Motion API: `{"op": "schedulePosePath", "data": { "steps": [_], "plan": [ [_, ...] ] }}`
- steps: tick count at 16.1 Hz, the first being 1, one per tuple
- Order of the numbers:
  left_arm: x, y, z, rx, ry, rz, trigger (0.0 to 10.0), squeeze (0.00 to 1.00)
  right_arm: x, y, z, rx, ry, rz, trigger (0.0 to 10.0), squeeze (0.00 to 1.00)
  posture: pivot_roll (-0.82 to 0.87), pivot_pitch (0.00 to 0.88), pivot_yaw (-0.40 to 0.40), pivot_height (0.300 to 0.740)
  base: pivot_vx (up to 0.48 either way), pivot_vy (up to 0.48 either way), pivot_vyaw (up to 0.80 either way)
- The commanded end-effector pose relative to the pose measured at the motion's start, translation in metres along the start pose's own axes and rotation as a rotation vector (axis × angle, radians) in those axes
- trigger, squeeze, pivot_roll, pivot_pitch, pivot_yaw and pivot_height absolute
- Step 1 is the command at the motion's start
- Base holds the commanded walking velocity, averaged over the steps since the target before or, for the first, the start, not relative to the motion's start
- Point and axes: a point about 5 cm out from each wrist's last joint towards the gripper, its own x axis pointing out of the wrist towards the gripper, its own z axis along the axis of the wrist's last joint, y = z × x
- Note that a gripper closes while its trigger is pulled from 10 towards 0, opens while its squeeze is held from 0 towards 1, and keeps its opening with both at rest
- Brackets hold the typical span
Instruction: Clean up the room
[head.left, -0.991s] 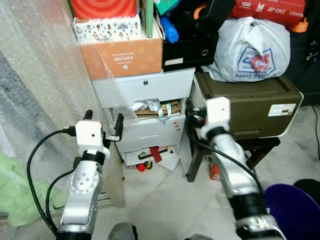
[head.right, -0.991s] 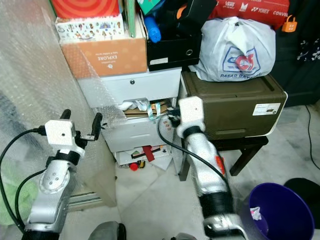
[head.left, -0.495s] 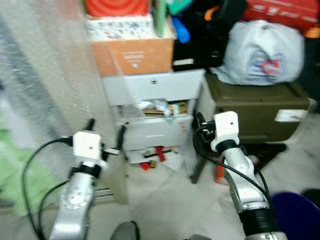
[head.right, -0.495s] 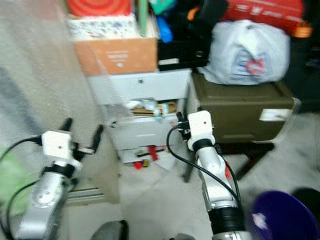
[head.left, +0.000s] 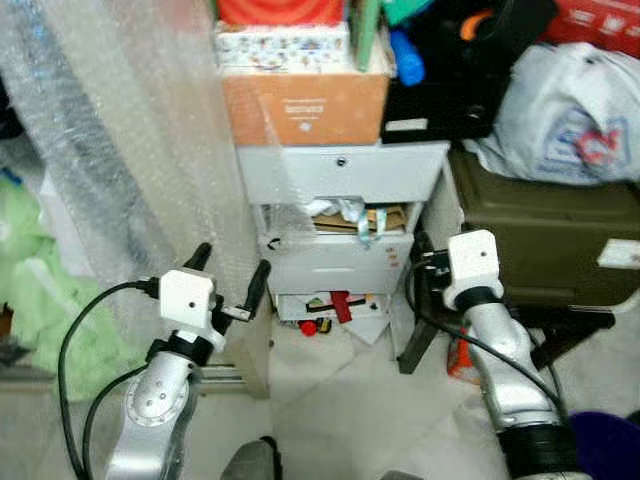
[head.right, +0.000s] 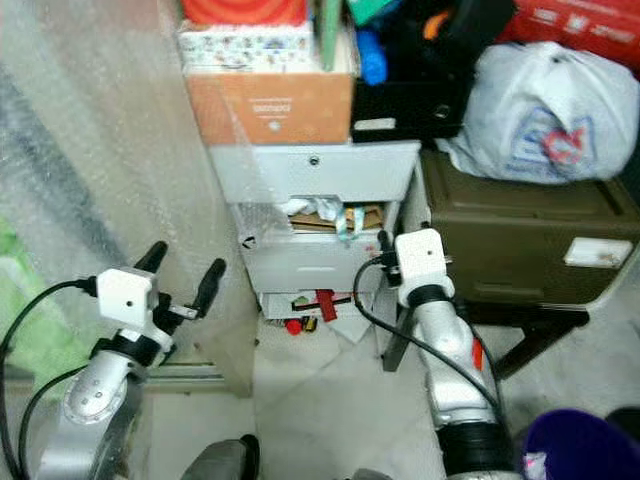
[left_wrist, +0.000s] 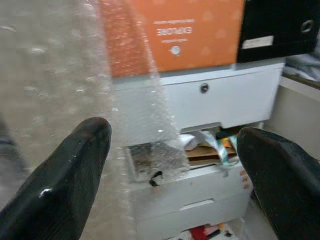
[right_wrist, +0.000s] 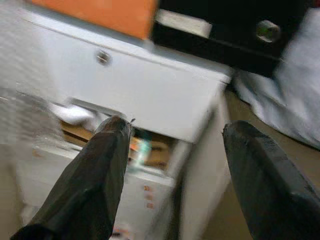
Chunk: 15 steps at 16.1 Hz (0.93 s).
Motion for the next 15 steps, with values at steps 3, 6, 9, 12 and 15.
{"op": "schedulePosePath", "data": {
  "steps": [3,6,9,12,15],
  "plan": [
    [0.0,0.001,0.001,0.004,-0.003,-0.017,10.0,0.0,0.003,-0.001,0.002,0.004,-0.011,0.0,10.0,0.0,-0.04,0.028,-0.005,0.74,0.0,0.0,0.56],
    [-0.003,0.002,0.0,0.009,0.004,-0.02,10.0,0.0,0.003,0.0,0.001,0.005,-0.006,0.002,10.0,0.0,-0.03,0.032,-0.009,0.74,0.0,0.0,0.49],
    [-0.005,0.005,-0.001,0.021,0.007,0.002,10.0,0.0,0.003,-0.003,-0.001,0.002,0.003,-0.002,10.0,0.0,-0.03,0.031,-0.011,0.74,0.0,0.0,0.0],
    [-0.015,0.028,-0.011,0.041,0.053,0.121,10.0,0.0,0.0,-0.013,-0.008,-0.01,0.025,-0.022,10.0,0.0,-0.02,0.029,-0.015,0.74,0.0,0.0,0.0],
    [-0.032,0.052,-0.024,0.051,0.117,0.243,10.0,0.0,-0.007,-0.028,-0.024,-0.034,0.094,-0.079,10.0,0.0,-0.01,0.028,-0.019,0.74,0.0,0.0,0.0]
  ]
}}
